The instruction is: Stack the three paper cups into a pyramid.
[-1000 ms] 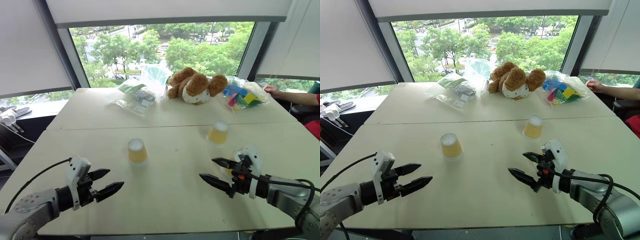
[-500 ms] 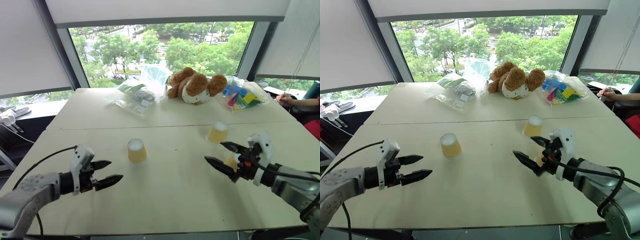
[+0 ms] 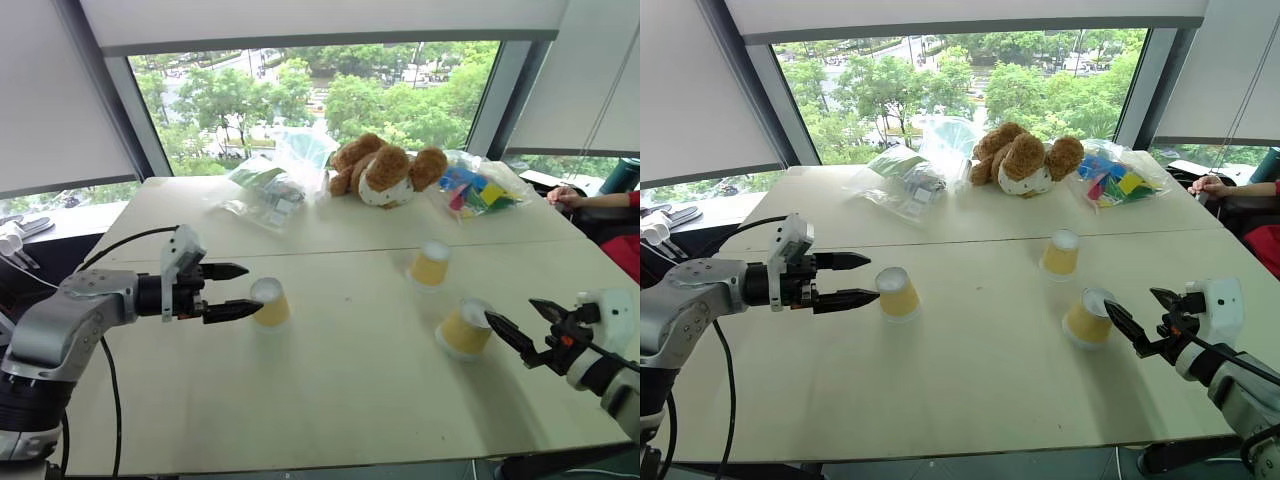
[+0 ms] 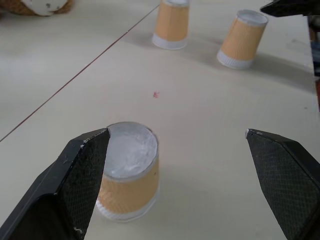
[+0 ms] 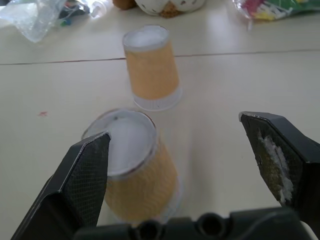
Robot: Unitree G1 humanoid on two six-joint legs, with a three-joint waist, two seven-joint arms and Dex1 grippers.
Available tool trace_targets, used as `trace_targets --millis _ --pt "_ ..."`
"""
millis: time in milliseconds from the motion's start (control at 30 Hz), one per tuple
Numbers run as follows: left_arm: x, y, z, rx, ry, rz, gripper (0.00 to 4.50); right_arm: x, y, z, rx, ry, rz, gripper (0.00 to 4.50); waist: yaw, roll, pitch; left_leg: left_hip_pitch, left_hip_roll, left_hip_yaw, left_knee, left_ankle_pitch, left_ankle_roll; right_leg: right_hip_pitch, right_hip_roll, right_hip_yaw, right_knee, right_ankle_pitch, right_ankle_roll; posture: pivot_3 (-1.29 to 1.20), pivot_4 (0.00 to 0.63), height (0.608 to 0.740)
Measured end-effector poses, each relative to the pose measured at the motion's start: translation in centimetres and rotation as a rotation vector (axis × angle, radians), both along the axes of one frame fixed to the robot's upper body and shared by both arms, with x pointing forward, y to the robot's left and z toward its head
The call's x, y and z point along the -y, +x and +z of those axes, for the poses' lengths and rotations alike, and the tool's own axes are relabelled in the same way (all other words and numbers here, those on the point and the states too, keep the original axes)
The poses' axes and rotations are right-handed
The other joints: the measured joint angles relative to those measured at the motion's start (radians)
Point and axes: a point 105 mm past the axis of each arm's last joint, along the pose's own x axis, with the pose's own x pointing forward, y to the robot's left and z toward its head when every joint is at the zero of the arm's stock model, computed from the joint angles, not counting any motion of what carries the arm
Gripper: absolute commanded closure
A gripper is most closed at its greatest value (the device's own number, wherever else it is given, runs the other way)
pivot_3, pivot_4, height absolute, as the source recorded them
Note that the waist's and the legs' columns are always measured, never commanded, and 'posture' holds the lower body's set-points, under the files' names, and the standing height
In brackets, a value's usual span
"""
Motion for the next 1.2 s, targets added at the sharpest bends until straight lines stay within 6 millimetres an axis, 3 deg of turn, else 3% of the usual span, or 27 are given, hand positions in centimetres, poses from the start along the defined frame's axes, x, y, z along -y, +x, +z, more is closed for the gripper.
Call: trace_targets --millis 133,267,667,767,867,1100,1200 --pt "1.3 -1.3 -0.2 -0.02 0.006 -0.078 0.04 -0.8 0.0 -0.7 -0.007 0.048 0.021 0.0 0.004 0.0 0.0 0.0 0.0 0.0 0.0 0.0 0.0 0.0 0.0 0.0 0.0 0.0 0.0 0.0 0.15 0.74" --pt "1.9 -2.6 -2.0 -0.071 0.079 -0.138 0.04 -1.0 0.1 -0.8 0.0 0.08 0.02 0.0 0.011 0.0 0.0 0.0 -0.001 0.0 0.0 0.0 0.0 0.0 0.0 0.001 -0.001 0.0 0.0 0.0 0.15 0.74" --pt "2.0 -2.7 -2.5 -0.071 0.097 -0.144 0.04 -2.8 0.7 -1.7 -0.021 0.084 0.079 0.0 0.014 0.0 0.0 0.0 -0.001 0.0 0.001 0.0 0.0 -0.001 0.0 0.001 -0.001 0.0 0.0 0.0 0.15 0.74" --pt "2.0 -2.6 -2.5 -0.069 0.102 -0.137 0.0 -2.5 0.9 -1.7 -0.012 0.067 0.069 0.85 0.015 0.0 0.0 0.0 -0.001 0.0 0.001 0.0 0.0 0.0 0.0 0.001 -0.001 0.0 0.0 0.0 0.15 0.74" --pt "2.0 -2.5 -2.5 -0.068 0.102 -0.134 0.0 -2.7 1.0 -2.0 -0.015 0.06 0.074 2.27 0.014 0.0 0.0 0.0 -0.001 0.0 0.001 0.0 0.0 0.0 0.0 0.001 -0.001 0.0 0.0 0.0 0.15 0.74" --pt "2.0 -2.5 -2.5 -0.068 0.102 -0.13 0.0 -2.9 1.1 -1.9 -0.013 0.064 0.079 2.3 0.014 0.0 0.0 0.0 -0.001 0.0 0.001 0.0 0.0 0.0 0.0 0.001 0.0 0.0 0.0 0.0 0.15 0.74" --pt "1.9 -2.5 -2.5 -0.07 0.102 -0.129 0.0 -4.2 1.8 -0.8 0.002 0.083 0.131 2.3 0.009 0.0 0.0 0.0 -0.001 0.0 0.001 0.0 0.0 -0.001 0.0 0.001 0.0 0.0 0.0 0.0 0.15 0.74"
